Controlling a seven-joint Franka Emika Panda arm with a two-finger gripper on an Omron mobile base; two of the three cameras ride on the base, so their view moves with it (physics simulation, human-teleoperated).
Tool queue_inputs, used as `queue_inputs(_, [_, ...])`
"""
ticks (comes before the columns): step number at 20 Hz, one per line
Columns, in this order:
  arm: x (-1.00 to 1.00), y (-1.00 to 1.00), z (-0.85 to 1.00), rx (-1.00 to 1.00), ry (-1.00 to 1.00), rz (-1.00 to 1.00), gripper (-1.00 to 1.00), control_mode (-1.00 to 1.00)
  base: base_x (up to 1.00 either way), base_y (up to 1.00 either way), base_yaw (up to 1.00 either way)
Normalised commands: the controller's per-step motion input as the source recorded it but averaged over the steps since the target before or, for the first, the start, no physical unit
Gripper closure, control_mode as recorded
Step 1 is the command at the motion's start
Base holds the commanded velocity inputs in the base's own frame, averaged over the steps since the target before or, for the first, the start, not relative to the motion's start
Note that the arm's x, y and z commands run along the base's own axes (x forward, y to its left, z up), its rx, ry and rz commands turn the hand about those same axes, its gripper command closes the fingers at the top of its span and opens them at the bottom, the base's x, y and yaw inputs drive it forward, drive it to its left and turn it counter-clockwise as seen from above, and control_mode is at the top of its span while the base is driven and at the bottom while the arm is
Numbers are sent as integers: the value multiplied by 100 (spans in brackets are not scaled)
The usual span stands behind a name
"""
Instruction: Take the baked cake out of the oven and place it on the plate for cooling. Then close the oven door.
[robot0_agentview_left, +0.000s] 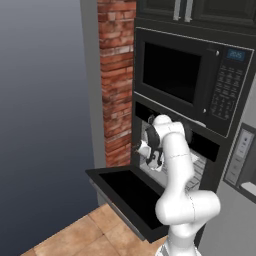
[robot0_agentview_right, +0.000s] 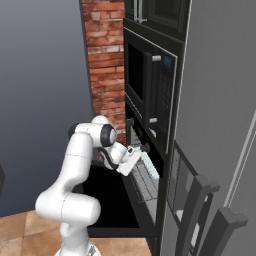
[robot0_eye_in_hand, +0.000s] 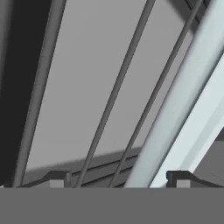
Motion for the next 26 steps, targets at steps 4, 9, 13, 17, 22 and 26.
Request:
queue_inputs(4, [25,-12,-9,0,0,0,-100,-100,0,0,0])
queue_inputs(9, [-87,53,74,0,-2,0,-100,-100,0,0,0])
queue_inputs(13, [-100,73,87,0,-2,0,-100,-100,0,0,0])
queue_inputs(17, [-100,76,70,0,-1,0,-100,-100,0,0,0])
queue_inputs(22, [-100,70,63,0,2,-4,-100,-100,0,0,0])
queue_inputs(26, [-100,84,72,0,5,-11,-100,-100,0,0,0])
